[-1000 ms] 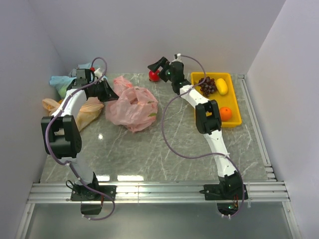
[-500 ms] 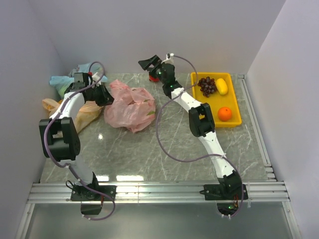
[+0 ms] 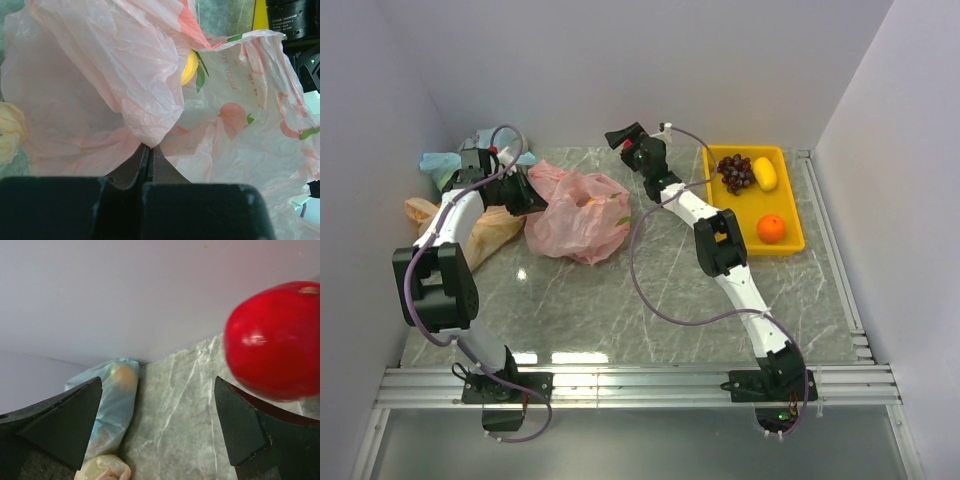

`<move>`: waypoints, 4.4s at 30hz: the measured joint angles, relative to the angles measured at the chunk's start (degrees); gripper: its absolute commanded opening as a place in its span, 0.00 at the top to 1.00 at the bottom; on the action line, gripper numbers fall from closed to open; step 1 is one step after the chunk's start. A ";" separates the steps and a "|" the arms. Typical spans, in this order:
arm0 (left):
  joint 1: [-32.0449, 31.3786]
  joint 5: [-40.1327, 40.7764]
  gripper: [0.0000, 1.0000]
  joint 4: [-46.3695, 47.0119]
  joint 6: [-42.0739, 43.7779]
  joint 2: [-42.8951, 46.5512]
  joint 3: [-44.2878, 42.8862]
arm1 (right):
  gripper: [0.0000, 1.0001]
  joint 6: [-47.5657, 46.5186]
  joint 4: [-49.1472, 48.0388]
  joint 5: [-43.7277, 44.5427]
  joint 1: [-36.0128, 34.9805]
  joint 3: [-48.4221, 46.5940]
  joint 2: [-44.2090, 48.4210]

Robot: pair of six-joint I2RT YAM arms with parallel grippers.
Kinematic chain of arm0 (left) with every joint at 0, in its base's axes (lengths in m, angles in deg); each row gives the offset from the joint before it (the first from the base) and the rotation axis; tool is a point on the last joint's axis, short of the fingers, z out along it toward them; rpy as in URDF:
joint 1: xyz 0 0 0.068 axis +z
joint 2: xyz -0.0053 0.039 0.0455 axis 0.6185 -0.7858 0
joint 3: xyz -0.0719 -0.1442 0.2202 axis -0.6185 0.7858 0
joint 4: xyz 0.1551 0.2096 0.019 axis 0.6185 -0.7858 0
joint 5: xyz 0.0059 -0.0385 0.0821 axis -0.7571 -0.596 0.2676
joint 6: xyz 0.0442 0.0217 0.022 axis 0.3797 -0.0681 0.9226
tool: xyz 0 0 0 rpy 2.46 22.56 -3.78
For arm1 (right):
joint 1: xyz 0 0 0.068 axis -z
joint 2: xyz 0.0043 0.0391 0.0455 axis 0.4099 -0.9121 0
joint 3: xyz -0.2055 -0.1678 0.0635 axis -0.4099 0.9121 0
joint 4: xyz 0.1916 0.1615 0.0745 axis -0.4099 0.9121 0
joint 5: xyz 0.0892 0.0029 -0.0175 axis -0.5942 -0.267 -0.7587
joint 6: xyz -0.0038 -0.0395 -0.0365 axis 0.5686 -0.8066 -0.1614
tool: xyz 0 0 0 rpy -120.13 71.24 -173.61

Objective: Place the fake fruits into the plastic bag and tie a complex knot

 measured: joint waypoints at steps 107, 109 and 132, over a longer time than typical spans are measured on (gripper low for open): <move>3.13 -0.96 1.00 -2.16 0.04 -6.01 -1.07 | 0.00 0.26 2.60 -3.21 1.60 -2.73 -0.44; 3.26 -1.03 1.00 -2.27 0.02 -6.25 -1.09 | 0.00 1.05 4.37 -2.36 1.60 -2.73 -0.44; 1.29 -1.84 1.00 -4.92 3.65 -9.11 -7.15 | 0.00 -24.83 11.13 -23.71 8.61 13.88 16.37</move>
